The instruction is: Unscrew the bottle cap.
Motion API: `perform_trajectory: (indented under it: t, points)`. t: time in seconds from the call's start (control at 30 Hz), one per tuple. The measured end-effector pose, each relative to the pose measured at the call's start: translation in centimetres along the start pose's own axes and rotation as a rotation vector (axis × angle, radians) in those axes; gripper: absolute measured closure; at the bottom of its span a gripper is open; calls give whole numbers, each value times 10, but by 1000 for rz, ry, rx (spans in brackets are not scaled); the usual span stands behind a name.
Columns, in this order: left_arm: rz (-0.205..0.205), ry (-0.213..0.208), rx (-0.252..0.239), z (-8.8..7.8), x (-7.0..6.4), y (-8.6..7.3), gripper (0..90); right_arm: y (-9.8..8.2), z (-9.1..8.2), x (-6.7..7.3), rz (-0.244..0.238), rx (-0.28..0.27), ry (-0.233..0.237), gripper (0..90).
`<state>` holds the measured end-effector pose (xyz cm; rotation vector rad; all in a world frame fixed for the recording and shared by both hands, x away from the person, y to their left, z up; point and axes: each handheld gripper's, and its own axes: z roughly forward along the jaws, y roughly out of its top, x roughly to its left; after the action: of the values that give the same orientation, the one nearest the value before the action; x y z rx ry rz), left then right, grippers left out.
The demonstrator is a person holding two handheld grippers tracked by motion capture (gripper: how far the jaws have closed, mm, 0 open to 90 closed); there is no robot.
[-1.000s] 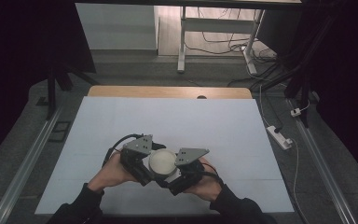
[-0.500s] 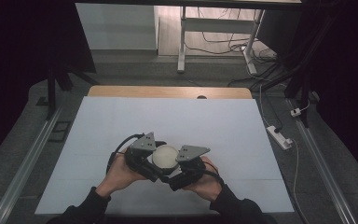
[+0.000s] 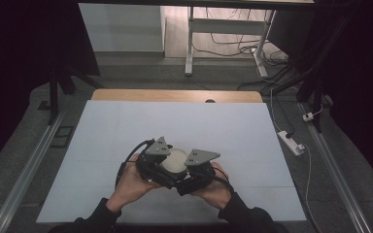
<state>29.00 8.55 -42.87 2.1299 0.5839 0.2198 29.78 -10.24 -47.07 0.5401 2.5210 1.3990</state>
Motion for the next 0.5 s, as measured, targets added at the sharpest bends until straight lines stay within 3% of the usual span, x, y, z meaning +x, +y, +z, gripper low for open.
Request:
perform_trajectory:
  t: [0.07, 0.1, 0.23, 0.3, 0.33, 0.4, 0.5]
  points:
    - [21, -19, -4, -3, 2, -1, 0, 0, -1, 0, -2, -3, 9, 66]
    - [53, -88, -12, -9, 8, -2, 0, 1, -2, 1, -11, -11, 34, 66]
    - [155, -194, 16, -17, 15, -6, 8, 1, -2, 3, -32, -14, 91, 66]
    - [182, -236, 26, -18, 17, -8, 17, 1, -1, 5, -45, -17, 120, 66]
    - [182, -236, 26, -18, 17, -8, 10, 2, -1, 6, -54, -15, 133, 66]
    - [198, -299, 13, -18, 20, -11, 12, 2, 0, 9, -65, -18, 159, 66]
    - [221, -321, 8, -18, 20, -14, 29, 2, 0, 13, -87, -13, 183, 66]
